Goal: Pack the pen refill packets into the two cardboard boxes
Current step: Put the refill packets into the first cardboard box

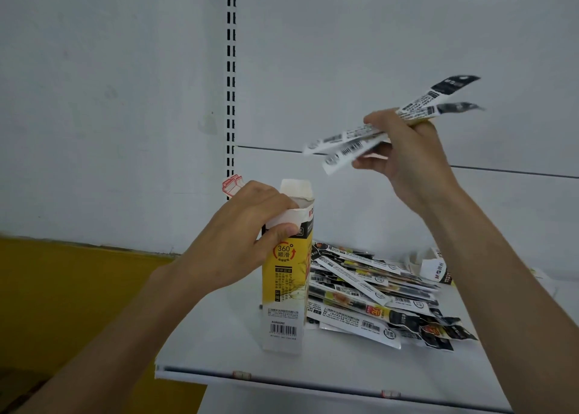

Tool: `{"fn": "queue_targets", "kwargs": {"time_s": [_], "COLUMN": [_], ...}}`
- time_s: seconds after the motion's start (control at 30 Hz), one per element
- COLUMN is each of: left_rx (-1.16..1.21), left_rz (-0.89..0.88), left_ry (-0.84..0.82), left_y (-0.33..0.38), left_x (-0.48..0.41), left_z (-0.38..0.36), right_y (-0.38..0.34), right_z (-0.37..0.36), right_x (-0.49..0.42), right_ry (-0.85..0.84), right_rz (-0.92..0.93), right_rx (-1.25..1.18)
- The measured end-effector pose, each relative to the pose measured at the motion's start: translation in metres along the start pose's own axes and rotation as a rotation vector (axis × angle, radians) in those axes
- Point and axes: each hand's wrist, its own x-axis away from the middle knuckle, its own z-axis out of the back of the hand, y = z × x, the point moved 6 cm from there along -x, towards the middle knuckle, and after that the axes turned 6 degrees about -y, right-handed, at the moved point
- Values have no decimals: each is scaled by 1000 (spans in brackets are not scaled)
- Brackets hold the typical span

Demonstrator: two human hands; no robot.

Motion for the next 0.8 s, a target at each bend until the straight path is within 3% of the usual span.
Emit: {"fn": "queue_targets", "kwargs": {"time_s": [0.1, 0.4, 0.53, 0.6, 0.73, 0.8], "left_rx": [8, 8, 21, 26, 15, 25], "left_rz": [-13, -72, -114, -114, -134, -130], "left_ry": [0, 29, 58, 71, 75, 79], "left_y": [1, 3, 4, 2, 5, 4], "left_x": [-1, -1, -2, -1, 2, 2], "left_z": [0, 0, 1, 1, 1, 1], "right_y": [-4, 11, 33, 32, 12, 17], "right_z": [-13, -45, -74, -75, -63, -68], "right_x": [1, 2, 9, 7, -3, -2], "right_ry": [-158, -426, -621, -625, -467, -493], "right_rz": [-5, 25, -17, -17, 14, 22], "right_rx": [-7, 457, 736, 761, 476, 576]}}
